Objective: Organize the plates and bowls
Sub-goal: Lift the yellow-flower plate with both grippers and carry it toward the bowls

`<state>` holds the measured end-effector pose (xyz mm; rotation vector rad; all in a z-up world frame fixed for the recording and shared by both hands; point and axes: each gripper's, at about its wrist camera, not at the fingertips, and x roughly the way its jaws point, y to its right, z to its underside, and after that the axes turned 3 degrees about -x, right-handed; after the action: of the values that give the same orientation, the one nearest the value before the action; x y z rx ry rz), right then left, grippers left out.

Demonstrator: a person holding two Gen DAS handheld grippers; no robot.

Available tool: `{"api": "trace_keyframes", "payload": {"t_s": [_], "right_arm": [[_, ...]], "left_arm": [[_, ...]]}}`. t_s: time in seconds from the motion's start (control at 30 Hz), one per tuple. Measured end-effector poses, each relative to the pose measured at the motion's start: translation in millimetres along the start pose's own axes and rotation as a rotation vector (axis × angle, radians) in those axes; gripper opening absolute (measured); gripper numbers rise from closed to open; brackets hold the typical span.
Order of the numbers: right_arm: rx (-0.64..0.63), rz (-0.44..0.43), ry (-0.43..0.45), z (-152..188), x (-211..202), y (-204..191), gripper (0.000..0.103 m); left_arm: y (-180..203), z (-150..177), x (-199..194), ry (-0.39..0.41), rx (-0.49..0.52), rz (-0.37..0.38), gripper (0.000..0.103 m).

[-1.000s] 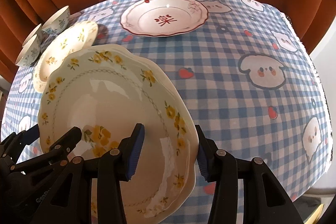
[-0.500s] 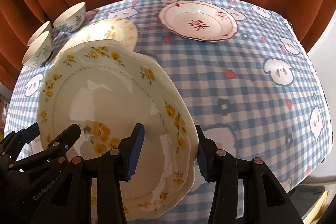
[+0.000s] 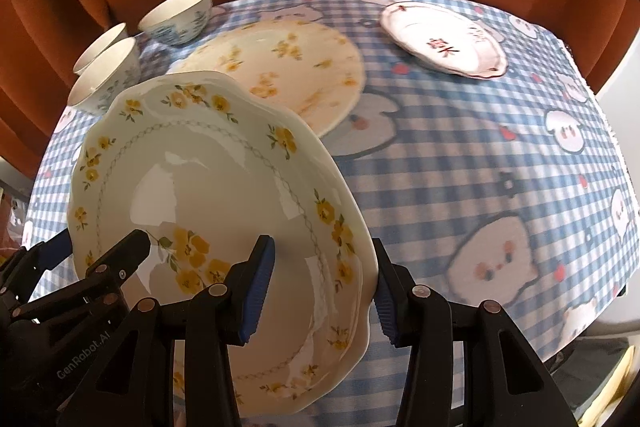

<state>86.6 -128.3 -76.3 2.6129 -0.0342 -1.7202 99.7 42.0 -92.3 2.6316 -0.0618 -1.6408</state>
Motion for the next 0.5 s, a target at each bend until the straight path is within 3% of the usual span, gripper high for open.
{"api": "trace_keyframes", "payload": {"t_s": [0.5], "right_arm": [[-0.013,-0.028,-0.045,5,17,-82,0.049]], "left_arm": [[-77,1,6,-0.03,-0.019,-0.037,0.076]]}}
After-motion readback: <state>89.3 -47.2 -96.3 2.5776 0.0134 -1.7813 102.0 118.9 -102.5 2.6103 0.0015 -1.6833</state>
